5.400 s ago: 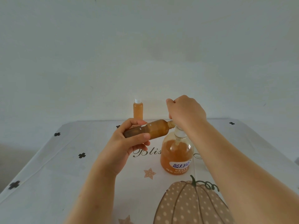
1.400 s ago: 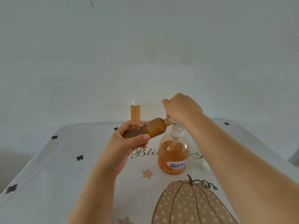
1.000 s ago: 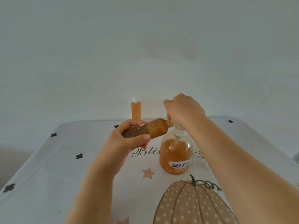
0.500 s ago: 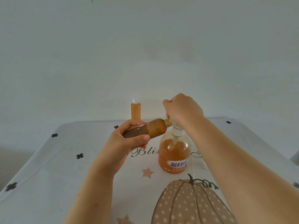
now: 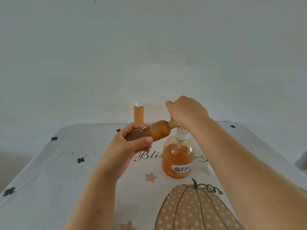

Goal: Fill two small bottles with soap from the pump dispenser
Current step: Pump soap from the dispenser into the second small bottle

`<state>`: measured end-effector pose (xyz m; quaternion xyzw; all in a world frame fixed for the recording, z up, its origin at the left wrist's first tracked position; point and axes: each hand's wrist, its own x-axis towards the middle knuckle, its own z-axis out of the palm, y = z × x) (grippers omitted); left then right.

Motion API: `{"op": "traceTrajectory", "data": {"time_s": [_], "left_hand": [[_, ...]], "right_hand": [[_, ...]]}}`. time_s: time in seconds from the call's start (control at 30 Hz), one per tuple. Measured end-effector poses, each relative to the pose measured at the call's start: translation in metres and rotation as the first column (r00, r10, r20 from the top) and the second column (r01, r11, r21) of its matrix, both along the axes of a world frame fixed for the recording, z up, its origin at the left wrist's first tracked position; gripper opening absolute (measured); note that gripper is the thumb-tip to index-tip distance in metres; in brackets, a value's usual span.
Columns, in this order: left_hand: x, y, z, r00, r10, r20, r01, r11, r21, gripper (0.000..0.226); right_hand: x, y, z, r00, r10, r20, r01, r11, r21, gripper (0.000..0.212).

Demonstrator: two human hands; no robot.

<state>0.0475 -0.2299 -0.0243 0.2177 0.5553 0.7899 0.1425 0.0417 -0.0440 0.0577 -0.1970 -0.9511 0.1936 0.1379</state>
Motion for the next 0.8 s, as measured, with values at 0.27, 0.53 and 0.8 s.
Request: {"op": "traceTrajectory", "data": {"time_s": [0.27, 0.53, 0.8], "left_hand": [[-0.006, -0.002, -0.002, 1.000, -0.003, -0.005, 0.003, 0.998, -0.058, 0.040], [-0.005, -0.001, -0.003, 1.000, -0.017, 0.009, 0.018, 0.999, -0.041, 0.037], [-0.003, 0.000, -0.002, 1.000, -0.008, -0.007, 0.008, 1.000, -0.022, 0.046]], "right_hand": [[-0.006, 0.003, -0.016, 0.999, -0.027, -0.032, 0.026, 0.999, -0.036, 0.042], [-0.004, 0.003, -0.016, 0.999, -0.021, -0.039, 0.019, 0.998, -0.058, 0.040], [0.000, 0.002, 0.002, 1.000, -0.001, -0.021, 0.001, 1.000, 0.006, 0.041]]}}
